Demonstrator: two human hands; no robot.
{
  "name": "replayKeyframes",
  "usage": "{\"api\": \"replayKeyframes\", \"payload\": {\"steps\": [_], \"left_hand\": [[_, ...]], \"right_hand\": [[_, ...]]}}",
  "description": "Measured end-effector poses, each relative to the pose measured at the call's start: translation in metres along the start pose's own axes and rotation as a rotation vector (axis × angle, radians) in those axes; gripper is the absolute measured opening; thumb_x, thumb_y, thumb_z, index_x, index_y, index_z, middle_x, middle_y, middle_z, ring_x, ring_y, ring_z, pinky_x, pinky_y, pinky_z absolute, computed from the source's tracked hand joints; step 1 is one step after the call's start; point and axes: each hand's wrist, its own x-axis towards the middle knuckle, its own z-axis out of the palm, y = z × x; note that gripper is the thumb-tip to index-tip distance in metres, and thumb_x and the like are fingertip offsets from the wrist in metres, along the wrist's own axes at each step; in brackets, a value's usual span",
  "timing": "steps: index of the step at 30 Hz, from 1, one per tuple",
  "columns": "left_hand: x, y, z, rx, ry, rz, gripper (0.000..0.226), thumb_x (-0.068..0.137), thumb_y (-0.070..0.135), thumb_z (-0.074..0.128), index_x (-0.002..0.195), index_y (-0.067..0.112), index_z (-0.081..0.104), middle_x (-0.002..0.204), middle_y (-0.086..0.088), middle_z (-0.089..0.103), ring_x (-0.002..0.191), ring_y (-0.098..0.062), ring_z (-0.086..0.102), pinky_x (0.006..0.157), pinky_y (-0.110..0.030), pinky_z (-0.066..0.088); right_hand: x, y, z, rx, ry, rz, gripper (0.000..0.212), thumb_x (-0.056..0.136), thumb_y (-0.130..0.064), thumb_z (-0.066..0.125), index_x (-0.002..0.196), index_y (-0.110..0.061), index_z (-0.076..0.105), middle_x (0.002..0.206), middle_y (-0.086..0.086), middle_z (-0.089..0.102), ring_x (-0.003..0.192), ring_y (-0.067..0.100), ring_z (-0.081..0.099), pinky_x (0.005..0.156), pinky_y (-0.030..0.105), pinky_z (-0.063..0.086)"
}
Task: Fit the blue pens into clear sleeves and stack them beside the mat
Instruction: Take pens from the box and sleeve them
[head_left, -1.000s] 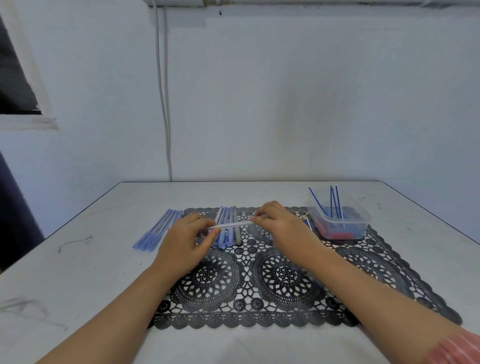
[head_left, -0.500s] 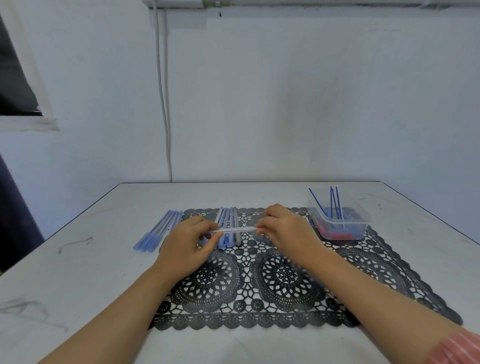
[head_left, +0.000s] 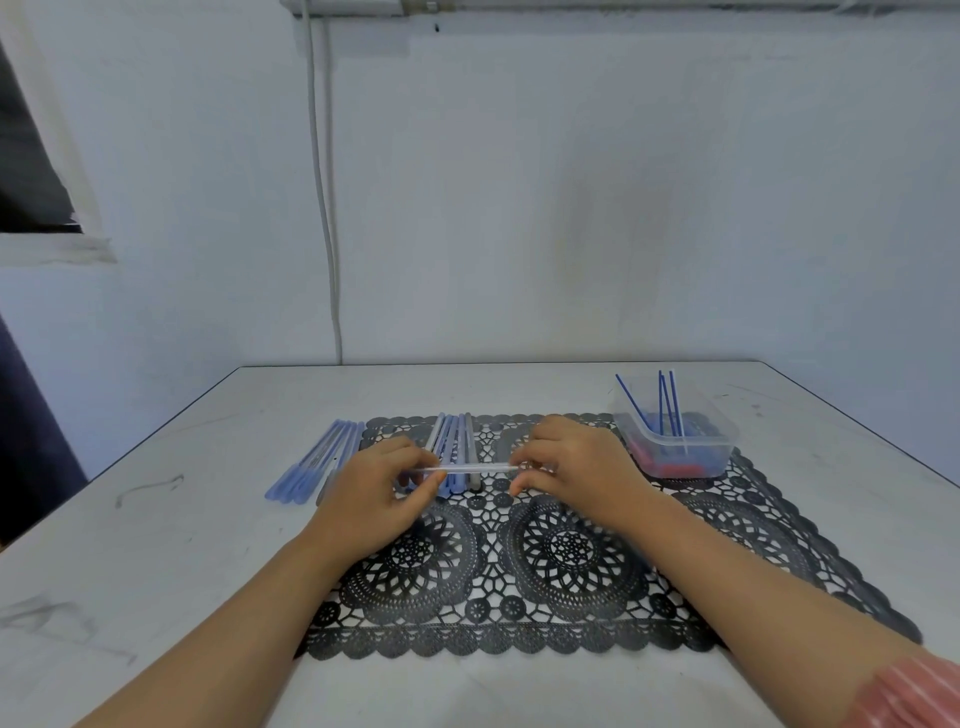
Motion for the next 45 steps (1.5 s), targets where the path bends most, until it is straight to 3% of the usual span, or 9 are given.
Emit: {"api": "replayKeyframes", "payload": {"steps": [4,12,17,21,24,28,35,39,45], "left_hand": [[0.000,0.002,0.000,-0.019,0.047,-0.043,0.018,0.083,0.033,0.064,0.100,0.027,0.064,0.081,0.014,0.062,0.077,-0.004,0.061,0.067,-0.022,0.052],[-0.001,0.005,-0.001,-0.092,0.111,-0.123,0.039,0.081,0.021,0.072,0.110,0.034,0.050,0.076,0.007,0.064,0.076,-0.001,0.061,0.065,-0.010,0.046],[0.000,0.002,0.000,-0.105,0.120,-0.126,0.039,0.080,0.022,0.073,0.113,0.028,0.052,0.077,0.006,0.064,0.075,-0.002,0.061,0.065,-0.009,0.046],[0.000,0.003,-0.001,-0.097,0.124,-0.129,0.035,0.079,0.020,0.074,0.108,0.028,0.055,0.077,0.006,0.063,0.078,0.001,0.061,0.065,-0.006,0.044],[0.000,0.004,-0.002,-0.076,0.125,-0.124,0.029,0.078,0.019,0.075,0.097,0.033,0.057,0.078,0.010,0.064,0.079,0.002,0.061,0.065,-0.004,0.043],[0.001,0.006,-0.002,-0.053,0.109,-0.115,0.026,0.078,0.018,0.075,0.084,0.038,0.059,0.077,0.018,0.065,0.079,0.002,0.062,0.067,-0.007,0.046],[0.001,0.008,-0.002,-0.061,0.112,-0.112,0.027,0.079,0.017,0.074,0.083,0.039,0.059,0.076,0.017,0.065,0.077,0.000,0.062,0.067,-0.009,0.047],[0.001,0.006,-0.002,-0.060,0.107,-0.124,0.024,0.079,0.018,0.074,0.084,0.037,0.061,0.077,0.017,0.066,0.077,0.000,0.062,0.067,-0.010,0.048],[0.000,0.006,-0.001,-0.056,0.095,-0.118,0.014,0.079,0.018,0.074,0.086,0.028,0.065,0.078,0.014,0.066,0.078,-0.003,0.062,0.069,-0.016,0.051]], "right_hand": [[0.000,0.003,-0.009,0.030,-0.049,0.182,0.036,0.071,-0.053,0.067,0.098,-0.030,0.071,0.078,-0.011,0.064,0.072,0.000,0.050,0.059,0.022,0.047],[0.002,0.011,-0.010,-0.048,-0.336,0.452,0.046,0.078,-0.057,0.062,0.118,-0.035,0.061,0.099,-0.010,0.059,0.094,0.008,0.055,0.081,0.030,0.049],[0.001,0.008,-0.012,0.018,-0.428,0.473,0.036,0.084,-0.046,0.061,0.117,-0.030,0.064,0.077,-0.014,0.056,0.080,0.007,0.053,0.070,0.024,0.041],[0.003,0.006,-0.010,0.103,-0.446,0.436,0.023,0.089,-0.026,0.060,0.110,-0.021,0.070,0.098,0.000,0.069,0.080,0.006,0.054,0.073,0.016,0.034],[0.004,0.004,-0.007,0.133,-0.435,0.432,0.023,0.090,-0.014,0.057,0.109,-0.015,0.070,0.106,0.001,0.069,0.087,0.006,0.058,0.076,0.012,0.036],[0.003,0.003,-0.007,0.213,-0.320,0.476,0.023,0.087,-0.011,0.057,0.103,-0.017,0.072,0.091,0.000,0.070,0.074,0.005,0.058,0.066,0.003,0.039],[0.006,-0.003,-0.010,0.459,-0.125,0.565,0.026,0.084,-0.013,0.068,0.109,-0.019,0.068,0.085,-0.002,0.068,0.073,0.001,0.059,0.070,0.004,0.046],[0.005,-0.005,-0.011,0.560,-0.114,0.615,0.027,0.081,-0.009,0.070,0.107,-0.017,0.070,0.087,0.001,0.071,0.077,0.009,0.065,0.071,0.007,0.049],[0.006,-0.006,-0.007,0.595,-0.104,0.606,0.024,0.079,-0.009,0.072,0.101,-0.019,0.072,0.086,-0.005,0.071,0.079,0.003,0.064,0.074,0.009,0.048]]}}
